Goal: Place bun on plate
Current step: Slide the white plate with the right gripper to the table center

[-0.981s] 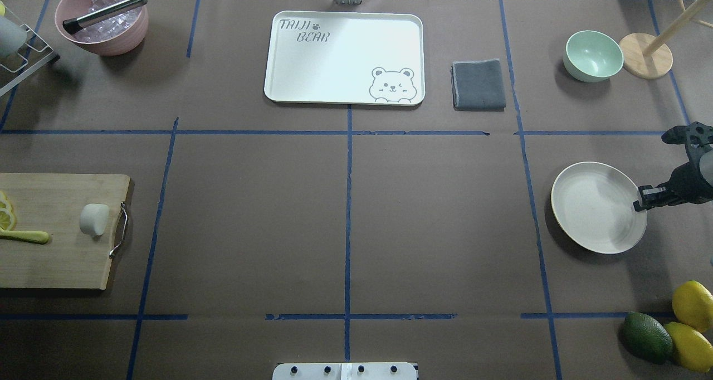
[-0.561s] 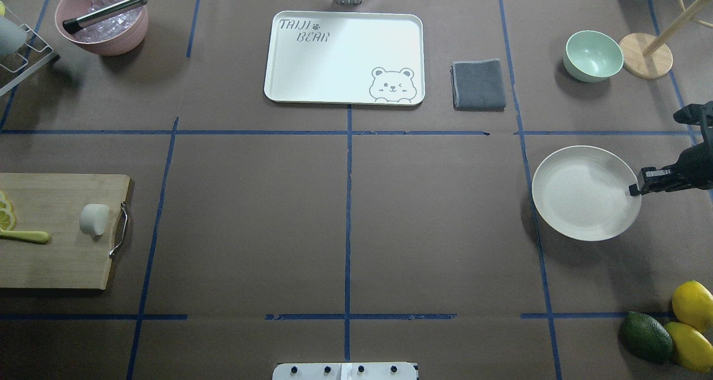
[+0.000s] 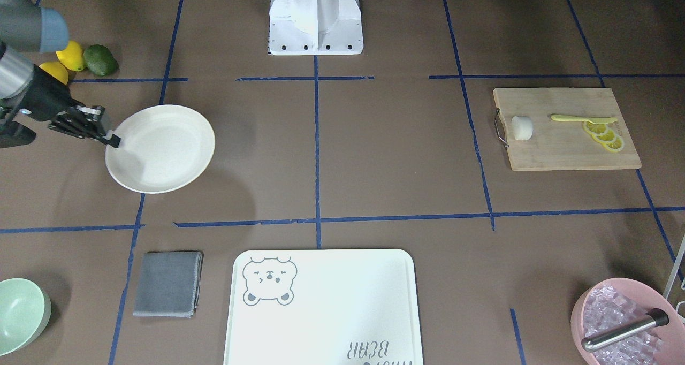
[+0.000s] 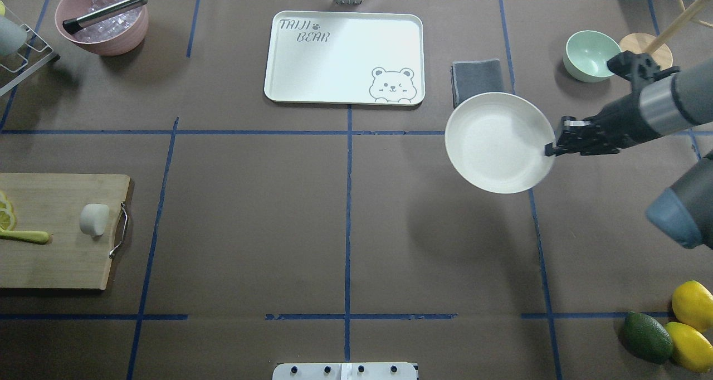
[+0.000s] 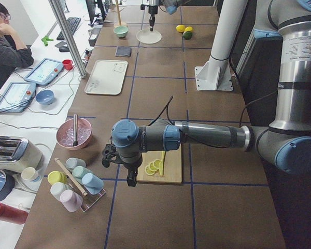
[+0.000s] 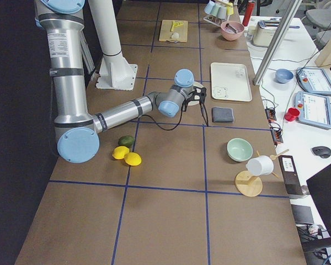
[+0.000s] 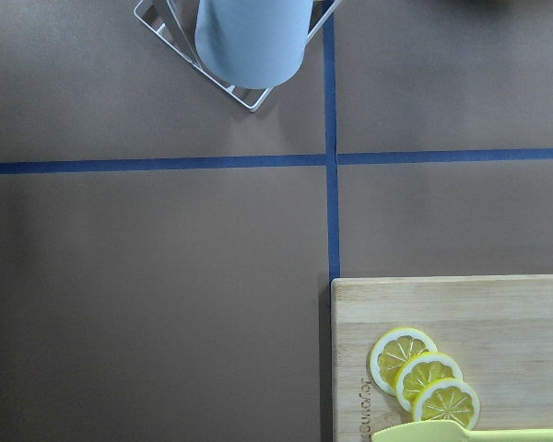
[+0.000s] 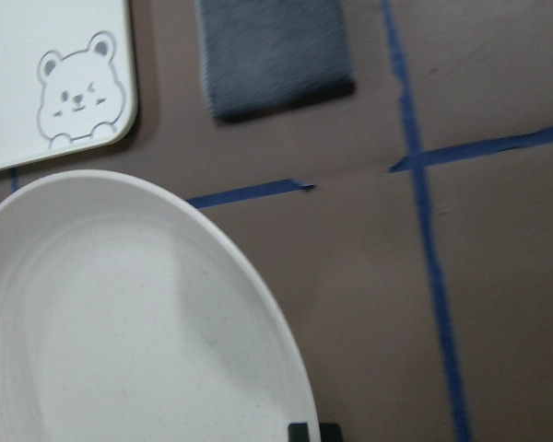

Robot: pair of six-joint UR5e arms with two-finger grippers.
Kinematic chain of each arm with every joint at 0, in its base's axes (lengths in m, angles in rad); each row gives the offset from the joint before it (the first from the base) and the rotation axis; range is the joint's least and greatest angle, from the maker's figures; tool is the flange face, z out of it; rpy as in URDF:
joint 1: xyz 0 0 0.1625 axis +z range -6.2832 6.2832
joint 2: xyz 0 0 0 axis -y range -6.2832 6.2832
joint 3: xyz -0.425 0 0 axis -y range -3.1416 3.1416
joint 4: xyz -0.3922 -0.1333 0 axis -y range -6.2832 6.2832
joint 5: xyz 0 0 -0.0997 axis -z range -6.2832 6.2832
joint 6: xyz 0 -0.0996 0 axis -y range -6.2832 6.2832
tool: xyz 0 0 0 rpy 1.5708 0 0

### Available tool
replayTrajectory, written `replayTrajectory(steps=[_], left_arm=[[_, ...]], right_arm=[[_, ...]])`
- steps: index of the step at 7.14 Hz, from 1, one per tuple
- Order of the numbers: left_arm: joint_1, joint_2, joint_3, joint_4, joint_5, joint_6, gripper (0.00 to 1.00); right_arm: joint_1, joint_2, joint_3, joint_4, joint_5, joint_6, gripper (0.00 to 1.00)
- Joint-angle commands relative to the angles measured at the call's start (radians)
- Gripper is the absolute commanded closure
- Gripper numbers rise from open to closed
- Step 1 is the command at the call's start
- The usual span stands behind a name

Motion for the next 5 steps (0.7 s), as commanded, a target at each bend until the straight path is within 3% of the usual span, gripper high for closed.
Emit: replayTrajectory(steps=[1,3,5], left_arm=[[0.0,0.0,-0.002,0.0,0.0,0.0,0.0],[0.0,-0.001,-0.002,0.0,0.0,0.0,0.0],[0.0,0.0,-0.002,-0.002,0.0,0.0,0.0]], right_arm=[[-0.211,0.141,-0.004,-0.055,-0.185,0.166,1.0],[-0.38,0.345,-0.04,-0.305,-0.397,0.191,1.0],[-0.411,0.412,-0.121,-0.303,-0.428,0.251,1.0]])
